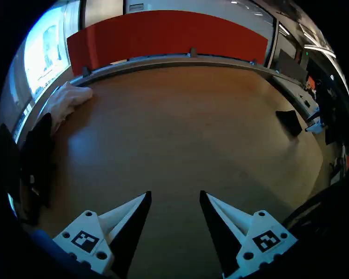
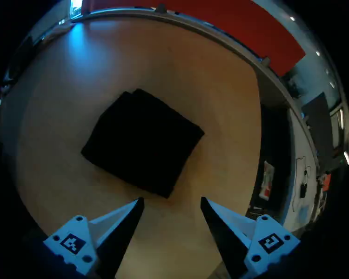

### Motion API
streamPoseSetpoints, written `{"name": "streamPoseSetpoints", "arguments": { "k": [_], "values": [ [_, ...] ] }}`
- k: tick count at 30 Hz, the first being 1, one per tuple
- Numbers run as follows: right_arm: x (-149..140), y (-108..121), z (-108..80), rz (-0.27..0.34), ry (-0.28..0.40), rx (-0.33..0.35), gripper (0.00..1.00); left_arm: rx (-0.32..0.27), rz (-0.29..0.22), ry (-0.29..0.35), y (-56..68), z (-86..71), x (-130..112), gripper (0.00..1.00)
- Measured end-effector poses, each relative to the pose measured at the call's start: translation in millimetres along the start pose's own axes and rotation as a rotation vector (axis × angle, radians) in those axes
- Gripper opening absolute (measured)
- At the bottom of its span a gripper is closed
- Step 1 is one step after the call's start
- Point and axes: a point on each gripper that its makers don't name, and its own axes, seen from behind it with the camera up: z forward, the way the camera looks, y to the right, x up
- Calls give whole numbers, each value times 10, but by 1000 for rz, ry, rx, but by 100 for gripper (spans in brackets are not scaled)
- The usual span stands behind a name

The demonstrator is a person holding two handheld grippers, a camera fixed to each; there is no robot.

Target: Fold towel

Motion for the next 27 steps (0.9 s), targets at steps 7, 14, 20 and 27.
{"name": "streamPoseSetpoints", "arguments": {
  "k": [7, 14, 20, 27],
  "values": [
    [60, -53, -81, 1, 31, -14, 100, -7, 2, 8, 7, 3, 20, 76],
    [313, -149, -258, 51, 132, -28, 100, -10, -1, 25, -4, -11, 83, 76],
    [731, -230, -528, 145, 289, -44, 100, -12, -7, 42, -30, -18, 166, 76],
    [1212, -315, -884, 234, 484, -80, 100, -9, -8, 61, -61, -31, 246, 76]
  ]
}}
